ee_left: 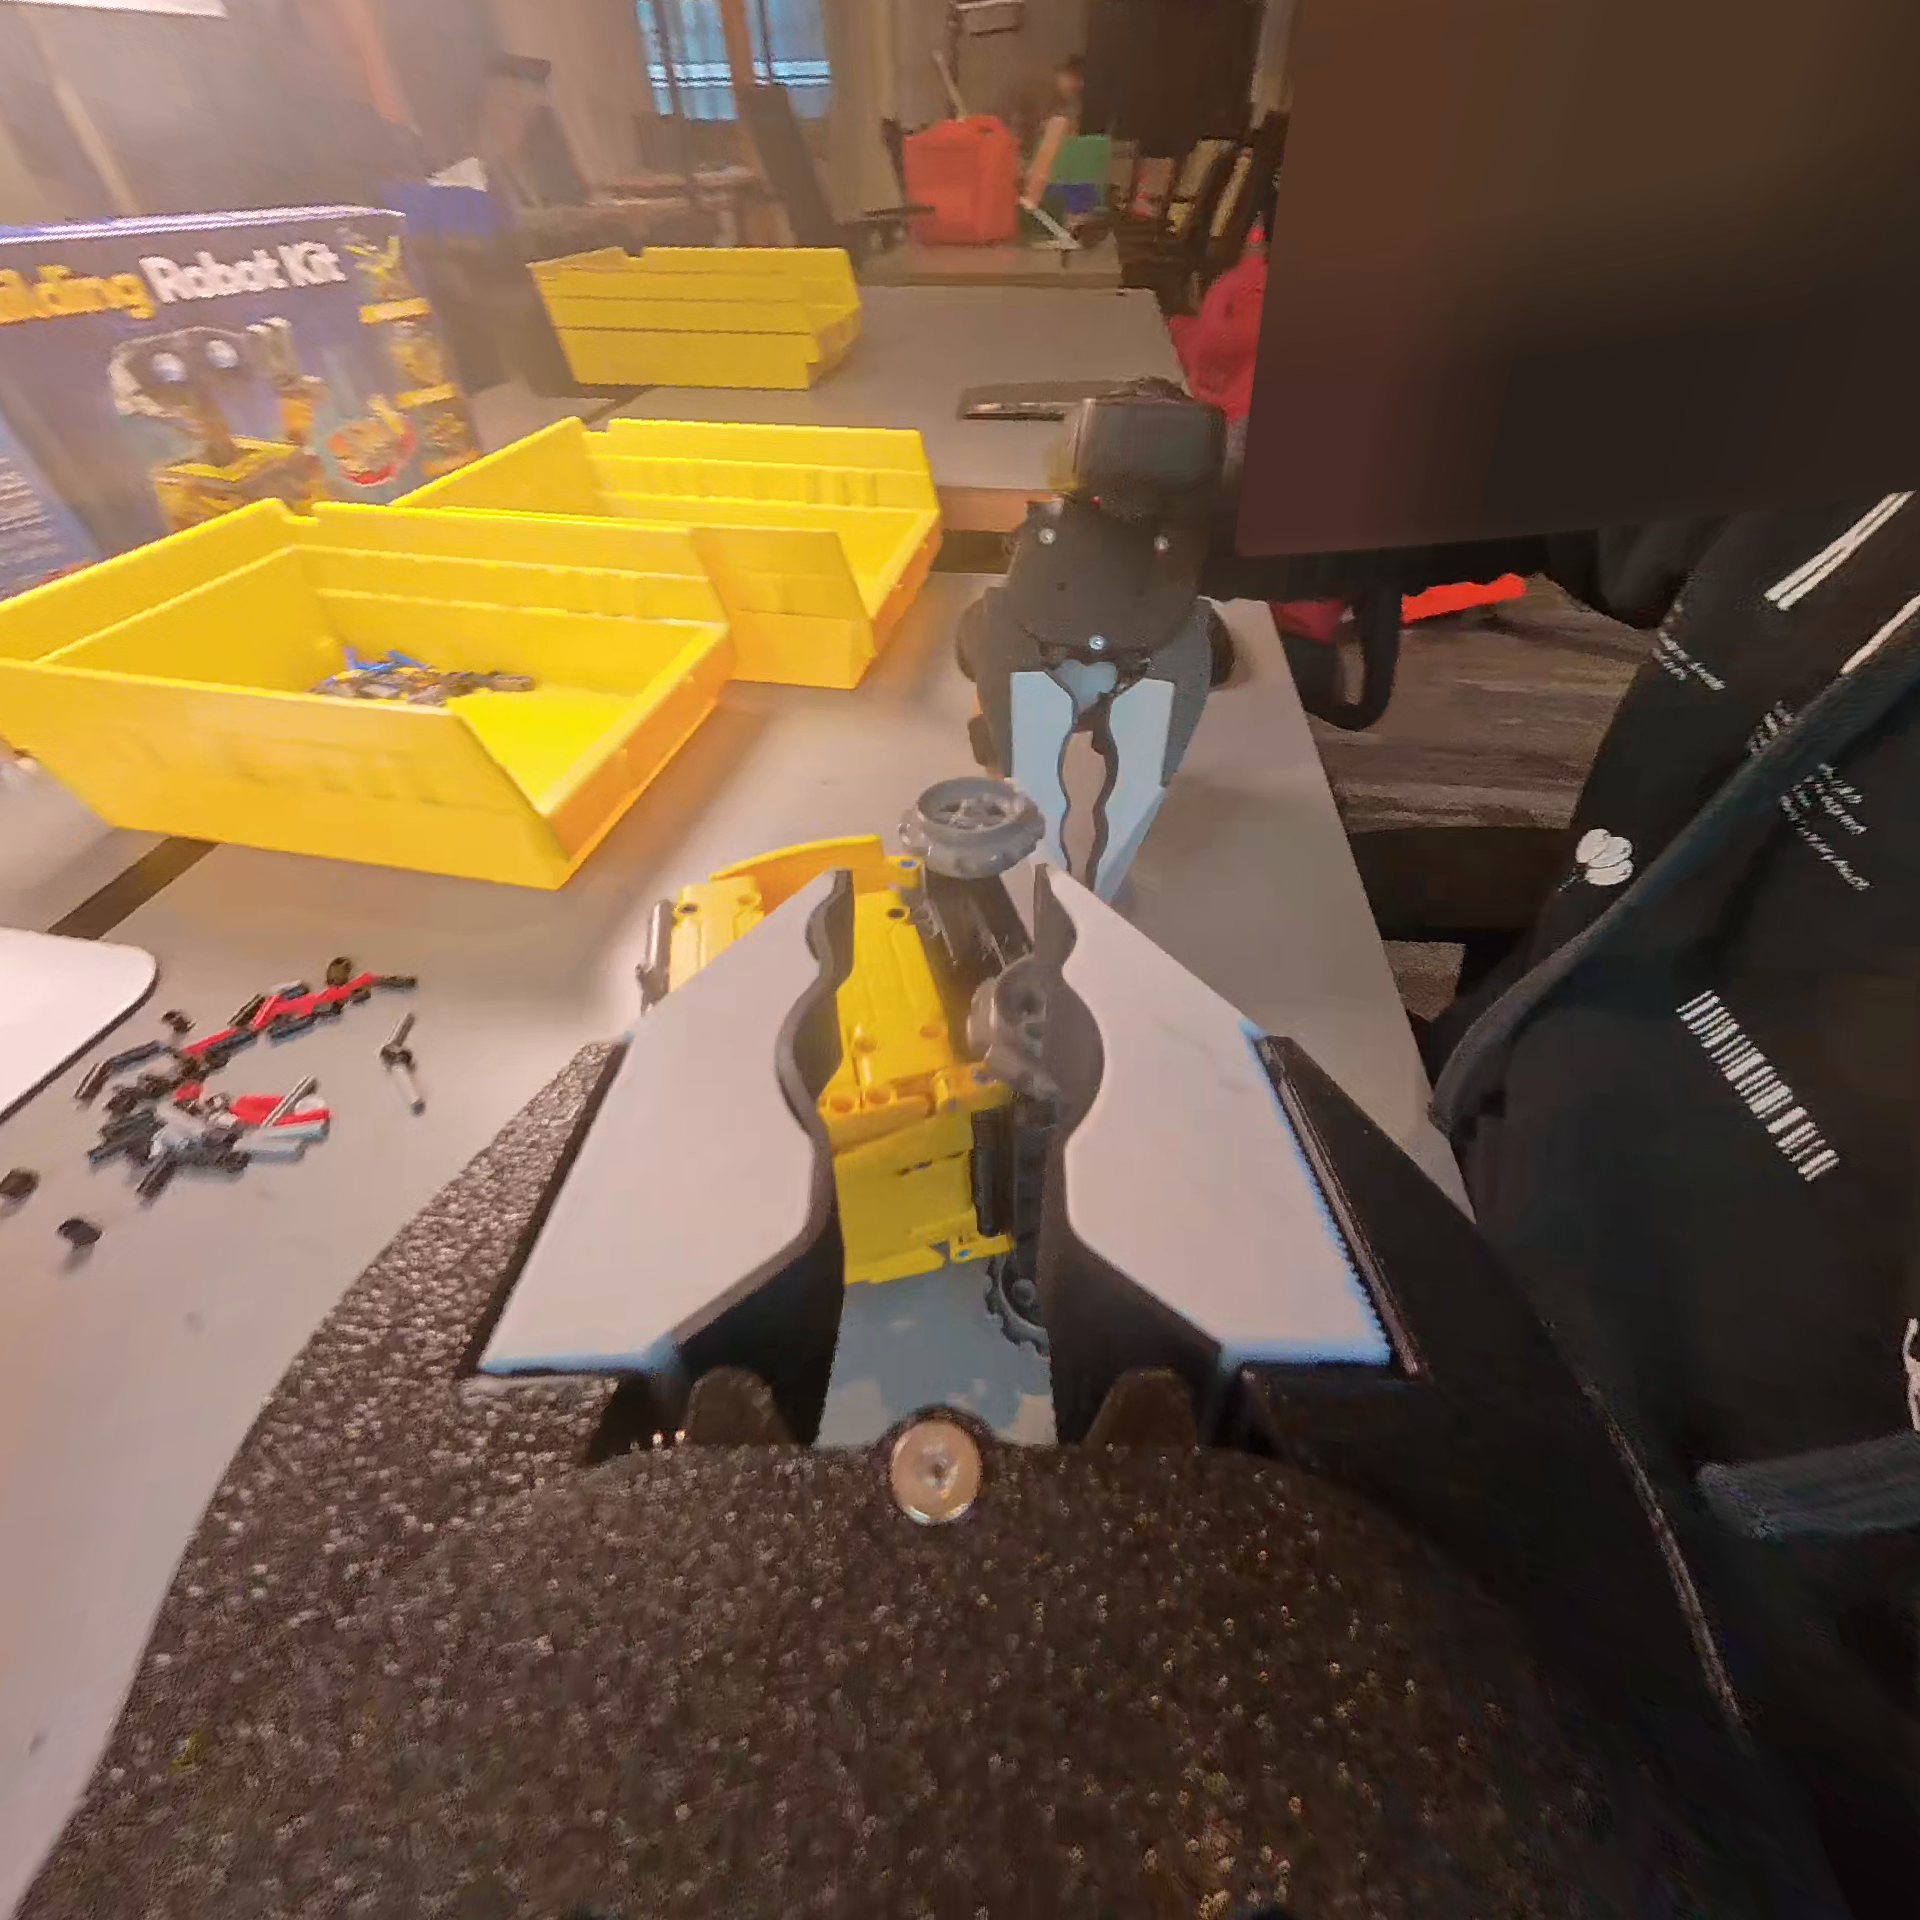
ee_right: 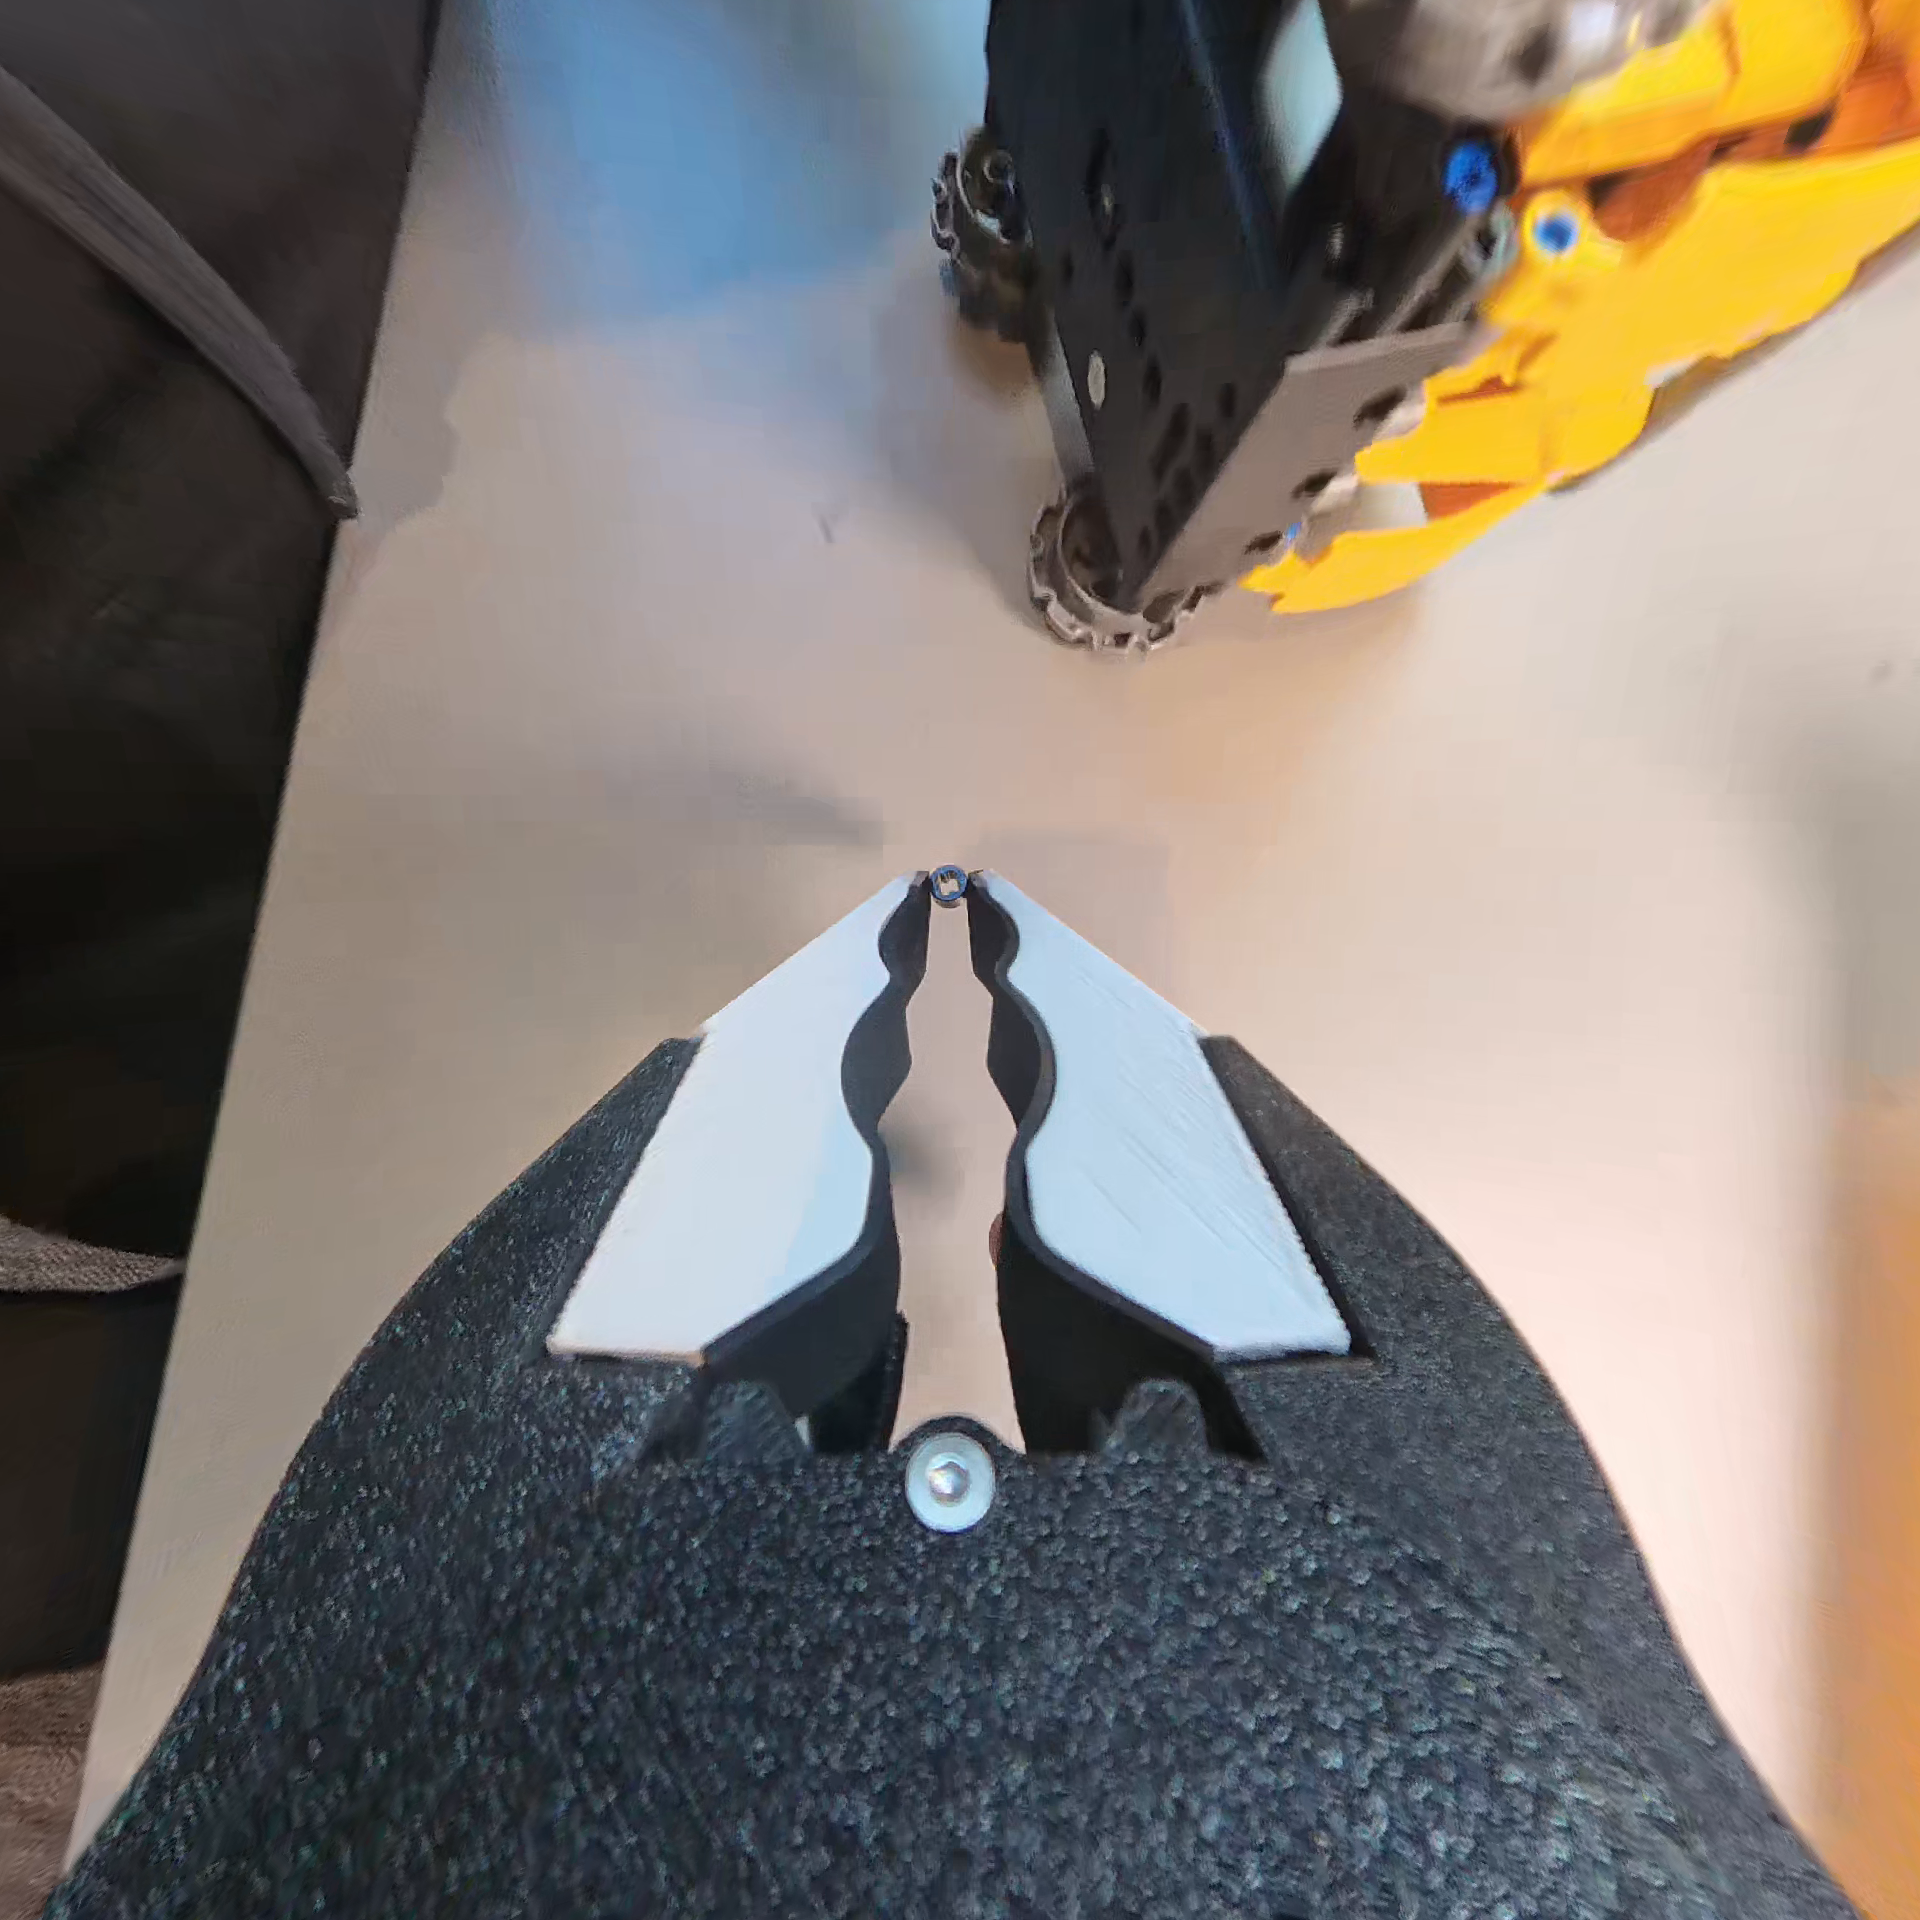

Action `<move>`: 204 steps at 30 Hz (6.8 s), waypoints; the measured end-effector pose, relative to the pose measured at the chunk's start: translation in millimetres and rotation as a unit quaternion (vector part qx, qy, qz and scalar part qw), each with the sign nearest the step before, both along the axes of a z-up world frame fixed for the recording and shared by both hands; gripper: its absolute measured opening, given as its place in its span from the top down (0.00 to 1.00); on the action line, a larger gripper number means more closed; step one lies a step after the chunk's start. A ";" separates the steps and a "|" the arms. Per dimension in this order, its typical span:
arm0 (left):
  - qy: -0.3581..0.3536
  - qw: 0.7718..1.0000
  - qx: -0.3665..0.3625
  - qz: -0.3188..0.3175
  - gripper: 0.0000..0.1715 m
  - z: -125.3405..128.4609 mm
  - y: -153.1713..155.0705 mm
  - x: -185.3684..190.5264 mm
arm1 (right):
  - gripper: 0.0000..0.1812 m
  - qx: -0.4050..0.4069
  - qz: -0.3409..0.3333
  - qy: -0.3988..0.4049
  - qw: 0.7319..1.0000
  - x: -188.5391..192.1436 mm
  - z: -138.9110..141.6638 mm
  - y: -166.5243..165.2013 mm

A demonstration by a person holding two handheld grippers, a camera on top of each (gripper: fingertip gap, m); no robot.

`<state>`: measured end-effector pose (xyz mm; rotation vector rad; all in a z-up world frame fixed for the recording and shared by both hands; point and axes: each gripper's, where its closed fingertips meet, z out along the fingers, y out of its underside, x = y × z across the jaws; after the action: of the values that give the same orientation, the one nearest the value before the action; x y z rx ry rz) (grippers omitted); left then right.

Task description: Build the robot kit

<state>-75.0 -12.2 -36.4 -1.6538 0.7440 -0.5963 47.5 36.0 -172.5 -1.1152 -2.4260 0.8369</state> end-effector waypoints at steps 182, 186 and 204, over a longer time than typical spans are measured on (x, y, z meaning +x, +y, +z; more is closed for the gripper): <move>0.022 0.996 -0.054 0.061 0.30 -71.7 7.0 2.0 | 0.94 0.105 0.050 -0.117 0.986 -73.2 127.3 -16.6; 0.021 0.996 -0.053 0.065 0.30 -71.7 7.9 1.1 | 0.99 0.021 0.021 -0.060 0.998 -72.7 130.0 -24.8; -0.052 0.994 -0.081 0.060 0.30 -69.7 14.7 -7.2 | 1.00 -0.345 -0.017 0.206 0.916 -56.2 170.9 -49.2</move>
<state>-82.2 2.5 -106.1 -1.7876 0.5273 -0.6664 -8.7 -13.2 -1.6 -1.0396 -1.7841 1.7935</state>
